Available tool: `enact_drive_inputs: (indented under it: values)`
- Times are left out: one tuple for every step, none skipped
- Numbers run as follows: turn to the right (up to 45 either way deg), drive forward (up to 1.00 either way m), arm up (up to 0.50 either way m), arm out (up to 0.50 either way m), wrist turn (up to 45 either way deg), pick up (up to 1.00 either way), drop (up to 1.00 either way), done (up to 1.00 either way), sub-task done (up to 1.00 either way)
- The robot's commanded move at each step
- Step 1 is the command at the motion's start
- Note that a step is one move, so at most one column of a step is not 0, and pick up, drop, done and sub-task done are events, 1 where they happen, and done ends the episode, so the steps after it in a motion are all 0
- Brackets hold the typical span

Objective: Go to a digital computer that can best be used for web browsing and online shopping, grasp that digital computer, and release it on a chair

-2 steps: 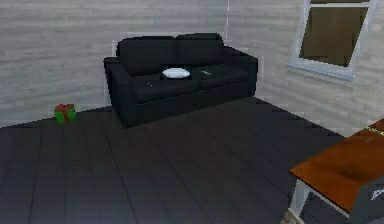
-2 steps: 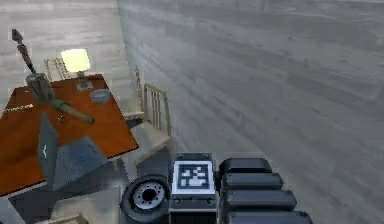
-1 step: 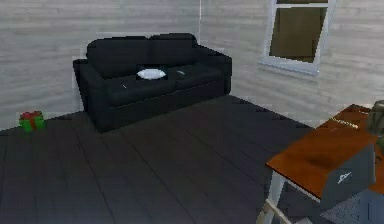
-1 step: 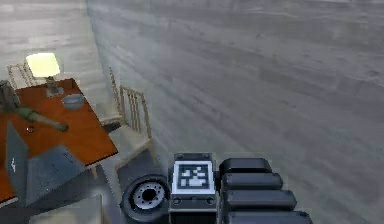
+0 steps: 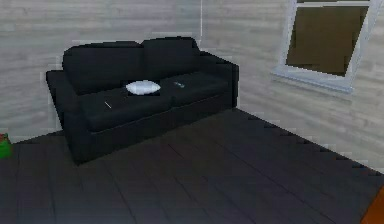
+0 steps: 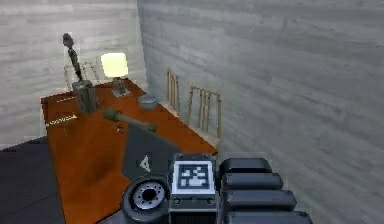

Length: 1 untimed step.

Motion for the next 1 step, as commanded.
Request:
enact_drive_inputs:
  values:
    - [18.0, 0.0, 0.0, 0.0, 0.0, 0.0, 0.0, 0.0, 0.0]
